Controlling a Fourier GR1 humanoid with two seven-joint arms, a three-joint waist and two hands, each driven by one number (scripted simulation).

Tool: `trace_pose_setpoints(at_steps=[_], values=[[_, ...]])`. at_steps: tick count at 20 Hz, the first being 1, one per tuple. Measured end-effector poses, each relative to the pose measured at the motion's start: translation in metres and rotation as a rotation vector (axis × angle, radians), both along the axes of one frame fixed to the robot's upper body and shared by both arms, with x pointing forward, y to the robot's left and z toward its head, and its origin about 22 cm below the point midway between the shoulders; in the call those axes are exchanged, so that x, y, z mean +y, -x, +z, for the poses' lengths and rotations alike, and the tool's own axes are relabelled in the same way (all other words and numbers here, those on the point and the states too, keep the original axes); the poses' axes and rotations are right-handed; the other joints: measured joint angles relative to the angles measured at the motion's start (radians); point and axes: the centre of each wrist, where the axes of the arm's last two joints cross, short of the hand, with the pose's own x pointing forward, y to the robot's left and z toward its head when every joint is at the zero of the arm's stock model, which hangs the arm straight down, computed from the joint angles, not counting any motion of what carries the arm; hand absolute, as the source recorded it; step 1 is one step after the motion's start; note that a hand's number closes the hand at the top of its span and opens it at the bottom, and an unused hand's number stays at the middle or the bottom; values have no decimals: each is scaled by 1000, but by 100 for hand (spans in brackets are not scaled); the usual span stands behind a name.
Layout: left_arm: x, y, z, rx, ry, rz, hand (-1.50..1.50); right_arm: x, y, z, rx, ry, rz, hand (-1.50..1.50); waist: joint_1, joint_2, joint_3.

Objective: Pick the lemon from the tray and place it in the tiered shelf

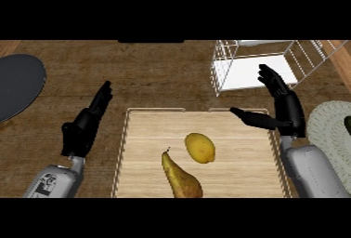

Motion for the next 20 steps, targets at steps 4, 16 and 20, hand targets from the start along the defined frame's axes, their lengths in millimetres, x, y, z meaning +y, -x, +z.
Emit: trace_pose_setpoints(at_steps=[4, 16, 20], values=[[-2, 0, -5, 1, 0, 6, 0, -3, 3, 16, 31, 31, 151, -150, -3, -4, 0], [-5, -1, -14, 2, -6, -2, 0, 35, 12, 116, 202, 433, 405, -150, 1, -8, -1], [-2, -3, -9, -3, -2, 3, 0, 54, 18, 137, 295, 627, 476, -150, 4, -9, -2]])
